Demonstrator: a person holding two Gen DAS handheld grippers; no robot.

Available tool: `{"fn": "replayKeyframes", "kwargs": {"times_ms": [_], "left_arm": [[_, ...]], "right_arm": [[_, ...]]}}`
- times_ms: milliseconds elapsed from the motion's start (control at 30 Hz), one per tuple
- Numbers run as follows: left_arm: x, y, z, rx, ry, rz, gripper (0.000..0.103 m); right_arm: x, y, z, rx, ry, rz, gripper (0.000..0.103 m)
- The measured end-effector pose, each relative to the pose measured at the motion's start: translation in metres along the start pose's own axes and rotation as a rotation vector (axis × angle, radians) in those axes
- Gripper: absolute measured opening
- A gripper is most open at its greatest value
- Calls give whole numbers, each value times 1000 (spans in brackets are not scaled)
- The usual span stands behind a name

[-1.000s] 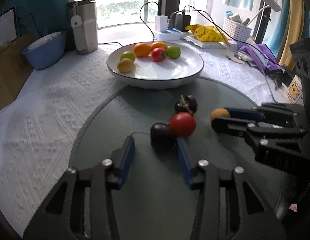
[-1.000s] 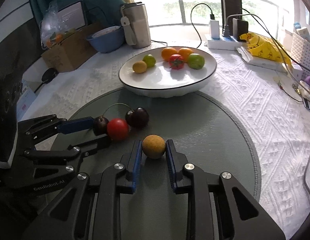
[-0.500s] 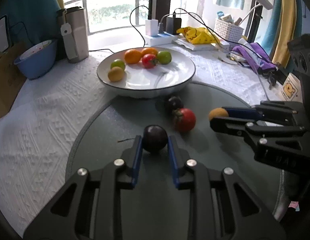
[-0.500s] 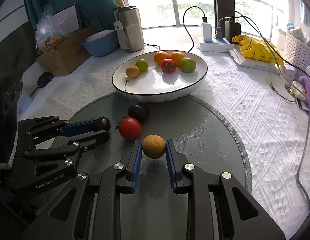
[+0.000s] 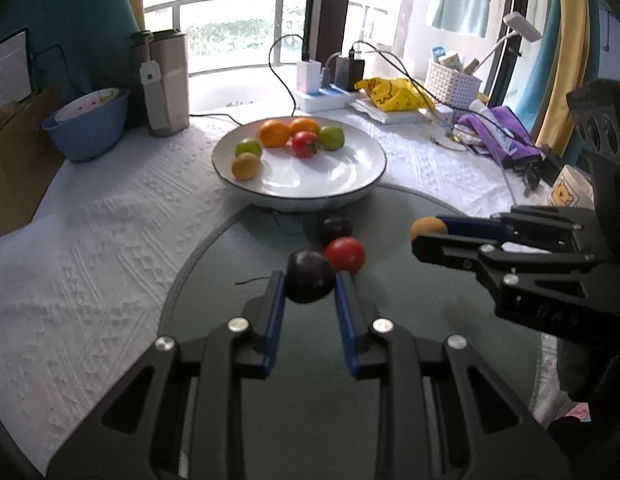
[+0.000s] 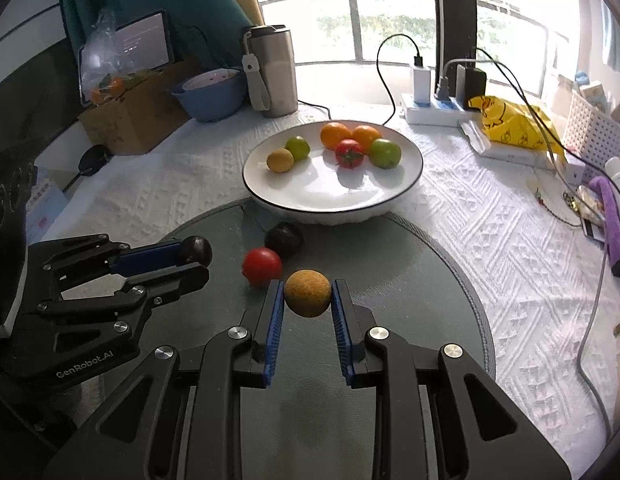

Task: Organize fruits
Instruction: 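Carry the yellow fruit and dark plum onto the plate and open both grippers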

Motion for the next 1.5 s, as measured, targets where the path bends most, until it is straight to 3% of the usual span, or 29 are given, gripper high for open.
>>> {"fn": "replayKeyframes", "kwargs": {"times_ms": [733,1133,1500], "left_arm": [[22,53,16,20,-30,-121,26],[-17,89,12,14,-36,-126,26],[-70,110,13,2,-12,-60,26]], "right_arm": [[26,53,10,65,-56,-90,26],[8,79,-26,52,-76,-84,26],[-24,97,-63,20,-73,-71,26]]}}
Point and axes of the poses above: each gripper's, at about its wrist camera, not at the fingertips, and x roughly against the way its jaws point, z to its left, y to its top, the point moved 5 cm from there along -x, roughly the way its jaws point, and after that the axes turned 13 degrees about y, right-handed, at the moved point
